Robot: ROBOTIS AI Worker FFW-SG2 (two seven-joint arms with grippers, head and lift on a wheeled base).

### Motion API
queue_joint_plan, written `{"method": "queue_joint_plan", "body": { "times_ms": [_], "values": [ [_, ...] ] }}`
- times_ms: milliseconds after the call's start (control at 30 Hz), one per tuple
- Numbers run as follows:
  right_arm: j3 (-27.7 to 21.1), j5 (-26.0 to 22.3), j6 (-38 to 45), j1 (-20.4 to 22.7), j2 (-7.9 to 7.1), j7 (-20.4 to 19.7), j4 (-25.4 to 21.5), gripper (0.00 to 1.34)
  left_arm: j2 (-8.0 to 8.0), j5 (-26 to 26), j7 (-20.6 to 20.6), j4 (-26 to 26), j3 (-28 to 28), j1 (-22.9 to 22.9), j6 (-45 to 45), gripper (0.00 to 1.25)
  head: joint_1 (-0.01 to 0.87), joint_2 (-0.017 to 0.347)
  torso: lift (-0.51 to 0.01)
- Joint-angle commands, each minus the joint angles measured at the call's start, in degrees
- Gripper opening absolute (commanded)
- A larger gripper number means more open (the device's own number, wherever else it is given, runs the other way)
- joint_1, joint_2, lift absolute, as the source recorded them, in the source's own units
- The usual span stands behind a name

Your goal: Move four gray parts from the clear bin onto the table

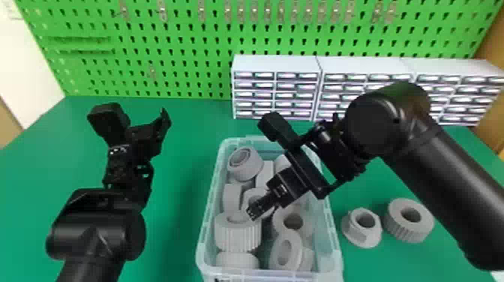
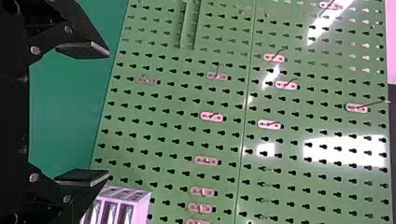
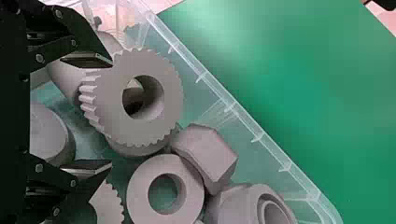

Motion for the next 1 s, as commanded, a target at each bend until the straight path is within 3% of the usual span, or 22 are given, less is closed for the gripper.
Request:
{"method": "queue_joint_plan", "body": {
  "times_ms": [0,433,500,600,667,733,967],
  "values": [
    [0.3,-0.6,0.2,-0.4,-0.25,0.0,0.1,0.84,-0.01,0.0,0.0,0.1,-0.1,0.0,0.0,0.9,0.693,0.072,-0.052],
    [3.0,-0.2,-0.4,-1.2,-0.77,2.4,0.1,0.84,-0.01,0.0,0.0,0.1,-0.1,-0.4,0.0,0.9,0.693,0.072,-0.052],
    [3.7,2.1,-1.8,-1.1,-0.77,5.8,0.1,0.84,-0.01,0.1,0.0,0.1,-0.2,-0.4,0.0,0.9,0.693,0.072,-0.052],
    [5.9,12.2,-5.0,-1.0,-0.69,18.5,0.1,0.84,-0.01,0.2,0.0,0.1,-0.2,-0.4,0.0,0.9,0.693,0.072,-0.052],
    [7.7,22.6,-8.2,-1.0,-0.33,30.3,0.2,0.84,-0.01,0.3,0.0,0.1,-0.2,-0.4,-0.1,0.9,0.693,0.072,-0.052],
    [8.5,30.0,-8.7,-1.0,0.46,37.2,0.3,0.84,-0.01,0.3,0.0,0.1,-0.1,-0.3,-0.1,0.9,0.693,0.072,-0.052],
    [8.9,31.6,-8.8,-1.3,0.63,38.3,0.9,0.84,-0.01,0.4,0.0,0.1,-0.1,-0.4,-0.4,0.9,0.693,0.072,-0.052]
  ]
}}
